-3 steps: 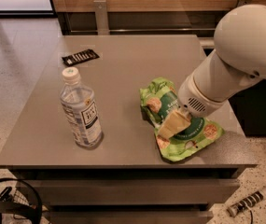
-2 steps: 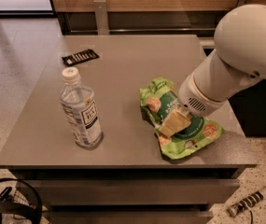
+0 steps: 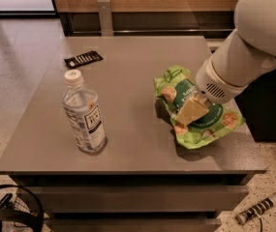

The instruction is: Move green rice chip bag near rxbar chocolate

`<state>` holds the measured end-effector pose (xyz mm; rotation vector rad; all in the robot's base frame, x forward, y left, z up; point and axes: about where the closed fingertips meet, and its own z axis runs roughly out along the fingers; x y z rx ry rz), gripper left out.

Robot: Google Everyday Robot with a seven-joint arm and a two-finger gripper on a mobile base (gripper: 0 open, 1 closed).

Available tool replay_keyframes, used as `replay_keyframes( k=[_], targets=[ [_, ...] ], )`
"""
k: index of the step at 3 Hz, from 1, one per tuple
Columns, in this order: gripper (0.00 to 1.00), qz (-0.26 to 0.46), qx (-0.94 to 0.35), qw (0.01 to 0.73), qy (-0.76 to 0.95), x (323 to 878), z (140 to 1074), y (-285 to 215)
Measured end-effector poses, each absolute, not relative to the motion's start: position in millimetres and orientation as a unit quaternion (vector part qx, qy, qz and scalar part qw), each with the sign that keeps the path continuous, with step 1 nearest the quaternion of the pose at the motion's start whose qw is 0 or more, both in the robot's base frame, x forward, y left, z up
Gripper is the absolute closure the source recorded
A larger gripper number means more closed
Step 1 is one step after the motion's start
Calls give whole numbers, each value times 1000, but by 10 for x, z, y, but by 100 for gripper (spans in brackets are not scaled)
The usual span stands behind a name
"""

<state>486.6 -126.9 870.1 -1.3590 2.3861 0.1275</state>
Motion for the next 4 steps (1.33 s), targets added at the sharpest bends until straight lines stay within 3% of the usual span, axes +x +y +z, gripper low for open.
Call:
replay_keyframes(
  k=[2,4],
  targets=[
    [100,-21,-491,282,824,5418,9606,-1579],
    [100,-56,-532,406,740,6131,10391,-1153]
  ],
)
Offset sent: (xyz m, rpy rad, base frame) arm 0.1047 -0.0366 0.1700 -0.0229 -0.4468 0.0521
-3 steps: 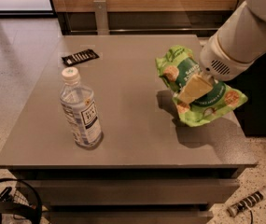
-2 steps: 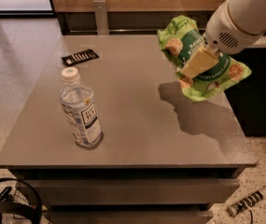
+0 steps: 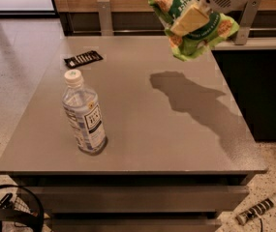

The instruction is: Move green rice chip bag near rxbar chocolate

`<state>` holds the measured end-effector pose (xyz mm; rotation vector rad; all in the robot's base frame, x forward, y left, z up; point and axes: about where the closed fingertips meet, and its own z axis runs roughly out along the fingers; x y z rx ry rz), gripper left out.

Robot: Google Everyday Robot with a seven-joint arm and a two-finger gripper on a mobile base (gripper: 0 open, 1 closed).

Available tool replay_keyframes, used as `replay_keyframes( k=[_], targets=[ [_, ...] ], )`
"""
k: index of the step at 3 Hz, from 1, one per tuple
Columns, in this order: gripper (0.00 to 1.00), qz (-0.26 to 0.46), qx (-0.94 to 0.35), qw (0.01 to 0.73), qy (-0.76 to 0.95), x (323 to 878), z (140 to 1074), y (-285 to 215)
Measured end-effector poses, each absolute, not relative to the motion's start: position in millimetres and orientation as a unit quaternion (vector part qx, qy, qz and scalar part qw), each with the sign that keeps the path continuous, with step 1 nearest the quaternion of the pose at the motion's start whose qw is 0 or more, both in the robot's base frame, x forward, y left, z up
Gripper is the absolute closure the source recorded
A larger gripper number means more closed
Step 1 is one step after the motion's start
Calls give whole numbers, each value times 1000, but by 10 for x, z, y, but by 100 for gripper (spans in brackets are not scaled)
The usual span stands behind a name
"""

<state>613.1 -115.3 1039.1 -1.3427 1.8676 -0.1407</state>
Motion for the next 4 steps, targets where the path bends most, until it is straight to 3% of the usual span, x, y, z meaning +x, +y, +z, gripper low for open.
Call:
replay_keyframes(
  k=[1,4],
  targets=[
    [100,-40,-542,435,717,6585,10439,-684],
    [100,28,-539,457,707,7123,10073,326]
  ],
)
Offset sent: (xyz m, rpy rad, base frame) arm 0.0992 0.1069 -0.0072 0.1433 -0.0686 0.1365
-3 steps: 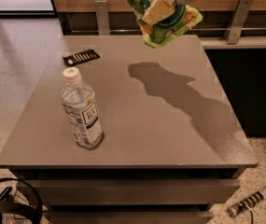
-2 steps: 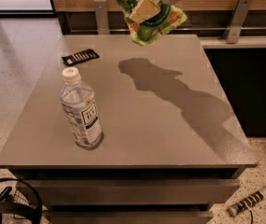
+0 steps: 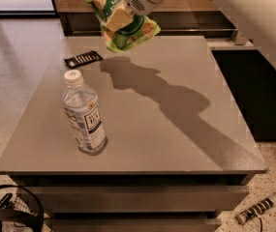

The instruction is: Move green rice chip bag near rxbar chocolate

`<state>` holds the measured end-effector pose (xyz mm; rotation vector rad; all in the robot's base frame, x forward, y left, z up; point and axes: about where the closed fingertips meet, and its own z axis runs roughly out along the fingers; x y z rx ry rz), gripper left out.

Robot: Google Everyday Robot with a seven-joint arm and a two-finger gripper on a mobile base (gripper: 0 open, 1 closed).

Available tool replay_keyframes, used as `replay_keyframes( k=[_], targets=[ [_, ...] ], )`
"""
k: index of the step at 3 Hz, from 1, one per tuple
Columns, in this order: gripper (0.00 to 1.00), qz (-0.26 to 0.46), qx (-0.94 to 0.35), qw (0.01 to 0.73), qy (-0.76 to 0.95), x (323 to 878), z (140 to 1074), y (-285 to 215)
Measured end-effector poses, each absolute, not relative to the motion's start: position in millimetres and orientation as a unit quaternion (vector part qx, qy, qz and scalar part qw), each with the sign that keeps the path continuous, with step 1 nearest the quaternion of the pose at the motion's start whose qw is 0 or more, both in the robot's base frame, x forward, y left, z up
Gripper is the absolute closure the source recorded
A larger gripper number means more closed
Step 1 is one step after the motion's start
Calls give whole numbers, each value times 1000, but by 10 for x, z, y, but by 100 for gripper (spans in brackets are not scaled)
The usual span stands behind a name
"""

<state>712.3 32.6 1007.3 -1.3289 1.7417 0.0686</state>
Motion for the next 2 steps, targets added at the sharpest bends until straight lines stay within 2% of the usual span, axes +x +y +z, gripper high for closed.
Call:
replay_keyframes(
  k=[2],
  targets=[
    [100,80,-500,425,750,7643,9498,537]
  ],
)
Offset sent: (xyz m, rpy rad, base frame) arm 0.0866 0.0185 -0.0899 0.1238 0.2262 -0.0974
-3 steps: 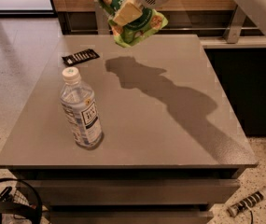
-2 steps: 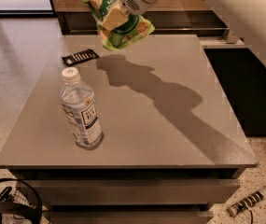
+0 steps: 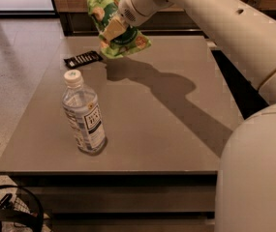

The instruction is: Move green rice chip bag near rxbar chocolate

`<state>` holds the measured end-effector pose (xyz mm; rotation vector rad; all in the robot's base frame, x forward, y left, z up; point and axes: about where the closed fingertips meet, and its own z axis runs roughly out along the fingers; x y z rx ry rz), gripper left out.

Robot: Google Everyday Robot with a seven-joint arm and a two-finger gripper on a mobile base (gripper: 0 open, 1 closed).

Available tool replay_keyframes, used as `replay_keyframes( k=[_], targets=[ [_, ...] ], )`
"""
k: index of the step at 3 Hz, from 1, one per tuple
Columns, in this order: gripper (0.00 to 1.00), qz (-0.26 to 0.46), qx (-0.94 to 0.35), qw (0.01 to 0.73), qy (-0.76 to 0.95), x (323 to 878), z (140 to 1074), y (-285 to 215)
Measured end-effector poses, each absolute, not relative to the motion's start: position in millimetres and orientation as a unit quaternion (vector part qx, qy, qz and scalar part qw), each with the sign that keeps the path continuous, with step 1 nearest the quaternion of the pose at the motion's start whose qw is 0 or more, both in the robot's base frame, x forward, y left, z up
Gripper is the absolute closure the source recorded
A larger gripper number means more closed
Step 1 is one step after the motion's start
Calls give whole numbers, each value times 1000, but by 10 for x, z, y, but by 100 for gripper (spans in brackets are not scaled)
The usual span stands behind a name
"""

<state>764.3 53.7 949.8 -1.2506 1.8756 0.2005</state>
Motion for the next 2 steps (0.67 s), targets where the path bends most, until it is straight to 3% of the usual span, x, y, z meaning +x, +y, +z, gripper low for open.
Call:
replay_keyframes(
  k=[1,2],
  targets=[
    [100,97,-472,412,773,7843,9249,458],
    [85,98,-472,410,774,7853,9213,475]
  ],
)
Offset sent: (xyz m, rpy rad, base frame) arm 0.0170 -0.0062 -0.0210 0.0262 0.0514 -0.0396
